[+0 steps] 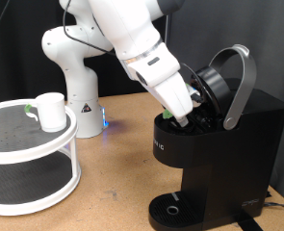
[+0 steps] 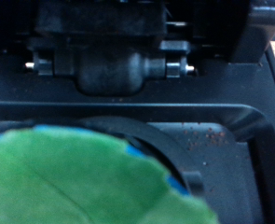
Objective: Make a cup of coffee with the keurig machine
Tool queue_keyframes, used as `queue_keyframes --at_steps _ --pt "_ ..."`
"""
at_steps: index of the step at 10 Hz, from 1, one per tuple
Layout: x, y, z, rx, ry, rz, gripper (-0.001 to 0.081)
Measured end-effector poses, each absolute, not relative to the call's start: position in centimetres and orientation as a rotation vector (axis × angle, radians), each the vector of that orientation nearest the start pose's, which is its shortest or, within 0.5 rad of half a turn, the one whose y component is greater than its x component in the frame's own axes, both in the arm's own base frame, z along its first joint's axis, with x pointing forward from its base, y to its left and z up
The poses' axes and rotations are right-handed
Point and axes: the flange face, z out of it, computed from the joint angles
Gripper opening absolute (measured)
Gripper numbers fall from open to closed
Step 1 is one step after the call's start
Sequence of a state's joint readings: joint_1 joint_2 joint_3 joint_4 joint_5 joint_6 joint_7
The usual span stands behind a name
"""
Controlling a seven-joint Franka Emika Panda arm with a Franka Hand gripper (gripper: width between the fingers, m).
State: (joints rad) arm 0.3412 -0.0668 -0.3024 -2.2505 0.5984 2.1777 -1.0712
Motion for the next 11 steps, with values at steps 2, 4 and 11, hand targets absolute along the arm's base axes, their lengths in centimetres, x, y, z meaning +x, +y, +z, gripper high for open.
queue_keyframes --at_steps 2,4,11 --pt "51.4 4.4 39.2 -2.487 -0.997 -0.315 0.0467" --pt "51.5 4.8 38.9 -2.486 -0.986 -0.319 0.0467" --pt "51.7 5.0 38.2 -2.426 -0.937 -0.381 0.0793"
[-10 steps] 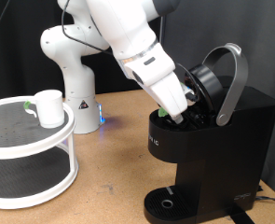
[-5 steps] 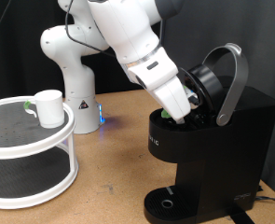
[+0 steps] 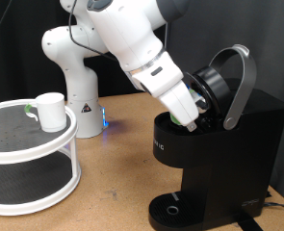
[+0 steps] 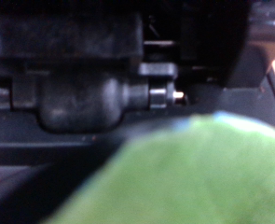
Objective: Make a cup of coffee with the keurig machine
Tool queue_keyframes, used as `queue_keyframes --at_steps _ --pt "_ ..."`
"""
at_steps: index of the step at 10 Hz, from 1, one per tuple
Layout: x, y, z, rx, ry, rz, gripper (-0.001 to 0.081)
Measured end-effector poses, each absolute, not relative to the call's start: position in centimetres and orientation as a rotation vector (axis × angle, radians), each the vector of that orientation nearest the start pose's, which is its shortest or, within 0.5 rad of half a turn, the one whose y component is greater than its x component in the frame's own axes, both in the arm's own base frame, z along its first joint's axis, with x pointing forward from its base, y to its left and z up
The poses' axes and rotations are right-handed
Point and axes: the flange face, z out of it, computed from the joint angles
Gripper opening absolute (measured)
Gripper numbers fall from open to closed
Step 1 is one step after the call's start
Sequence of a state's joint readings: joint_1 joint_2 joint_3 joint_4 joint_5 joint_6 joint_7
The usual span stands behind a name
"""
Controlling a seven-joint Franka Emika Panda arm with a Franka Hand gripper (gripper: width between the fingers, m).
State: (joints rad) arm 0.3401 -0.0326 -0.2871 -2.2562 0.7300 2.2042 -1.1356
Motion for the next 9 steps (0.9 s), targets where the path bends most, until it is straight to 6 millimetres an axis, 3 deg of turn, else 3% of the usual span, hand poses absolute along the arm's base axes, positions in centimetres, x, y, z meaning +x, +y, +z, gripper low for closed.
queue_keyframes --at_steps 9 --pt "51.41 4.77 38.35 -2.395 -0.945 -0.377 0.0803"
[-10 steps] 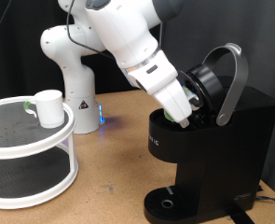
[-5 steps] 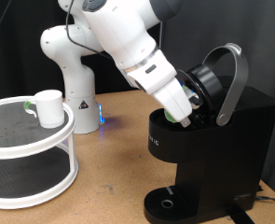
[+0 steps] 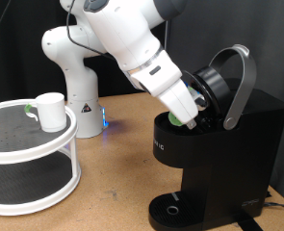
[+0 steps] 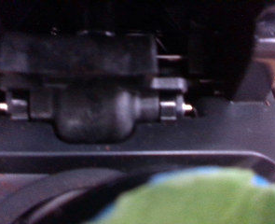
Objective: Make a cup of coffee with the keurig machine
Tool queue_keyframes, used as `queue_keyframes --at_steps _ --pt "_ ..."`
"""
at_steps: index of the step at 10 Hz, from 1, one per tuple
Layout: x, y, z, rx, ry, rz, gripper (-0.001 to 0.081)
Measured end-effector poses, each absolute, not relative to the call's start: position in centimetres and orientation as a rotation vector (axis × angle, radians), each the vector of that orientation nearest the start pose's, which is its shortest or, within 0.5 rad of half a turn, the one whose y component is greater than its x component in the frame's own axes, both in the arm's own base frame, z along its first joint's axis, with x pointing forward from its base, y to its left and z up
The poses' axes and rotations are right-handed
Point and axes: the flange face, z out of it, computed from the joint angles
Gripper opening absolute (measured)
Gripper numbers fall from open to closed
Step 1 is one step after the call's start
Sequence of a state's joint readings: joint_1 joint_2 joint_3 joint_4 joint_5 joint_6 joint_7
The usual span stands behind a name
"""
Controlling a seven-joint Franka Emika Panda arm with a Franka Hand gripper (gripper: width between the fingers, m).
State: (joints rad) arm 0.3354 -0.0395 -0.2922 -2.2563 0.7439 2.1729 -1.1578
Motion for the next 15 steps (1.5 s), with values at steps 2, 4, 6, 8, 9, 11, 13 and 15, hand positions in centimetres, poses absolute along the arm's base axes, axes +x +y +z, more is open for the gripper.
queue_keyframes --at_steps 2,4,6,8,9,11,13,15 --pt "51.2 4.9 39.0 -2.38 -0.956 -0.385 0.0803" --pt "51.0 4.9 39.8 -2.368 -0.962 -0.396 0.0803" --pt "50.9 5.0 40.4 -2.36 -0.967 -0.405 0.0803" --pt "50.6 5.0 40.7 -2.35 -0.967 -0.392 0.0803" --pt "50.5 5.0 40.6 -2.351 -0.97 -0.372 0.0803" --pt "50.2 4.8 40.4 -2.353 -0.99 -0.334 0.0803" --pt "49.7 4.7 40.3 -2.351 -0.992 -0.33 0.0803" --pt "49.5 4.6 40.4 -2.348 -0.992 -0.334 0.0803"
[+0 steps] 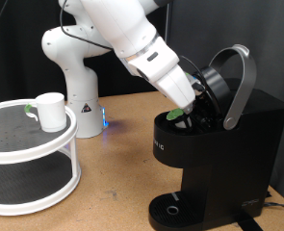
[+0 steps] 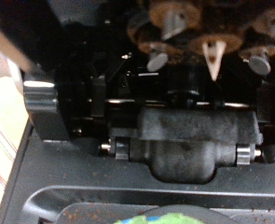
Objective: Make a cup of coffee with the keurig machine
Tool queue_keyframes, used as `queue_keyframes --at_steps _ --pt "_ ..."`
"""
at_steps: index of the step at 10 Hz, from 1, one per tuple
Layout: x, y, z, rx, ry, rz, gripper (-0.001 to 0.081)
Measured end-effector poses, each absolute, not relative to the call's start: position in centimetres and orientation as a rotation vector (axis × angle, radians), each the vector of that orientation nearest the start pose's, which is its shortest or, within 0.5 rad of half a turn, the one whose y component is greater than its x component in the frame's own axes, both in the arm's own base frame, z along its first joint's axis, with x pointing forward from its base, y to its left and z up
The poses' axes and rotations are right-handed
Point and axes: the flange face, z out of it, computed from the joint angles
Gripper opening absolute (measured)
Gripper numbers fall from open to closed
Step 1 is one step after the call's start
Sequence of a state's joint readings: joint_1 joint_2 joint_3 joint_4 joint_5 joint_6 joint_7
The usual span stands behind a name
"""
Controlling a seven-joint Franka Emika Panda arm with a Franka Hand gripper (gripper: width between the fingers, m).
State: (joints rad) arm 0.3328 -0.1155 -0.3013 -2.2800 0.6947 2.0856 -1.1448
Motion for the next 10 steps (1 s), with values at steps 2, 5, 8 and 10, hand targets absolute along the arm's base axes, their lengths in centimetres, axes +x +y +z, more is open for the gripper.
queue_keyframes --at_steps 2,5,8,10 --pt "49.4 4.6 40.4 -2.35 -0.99 -0.335 0.0803" --pt "49.7 4.4 40.5 -2.364 -0.976 -0.367 0.0803" --pt "50.5 4.1 41.1 -2.374 -0.92 -0.473 0.0803" --pt "50.5 4.1 41.4 -2.359 -0.927 -0.457 0.0803"
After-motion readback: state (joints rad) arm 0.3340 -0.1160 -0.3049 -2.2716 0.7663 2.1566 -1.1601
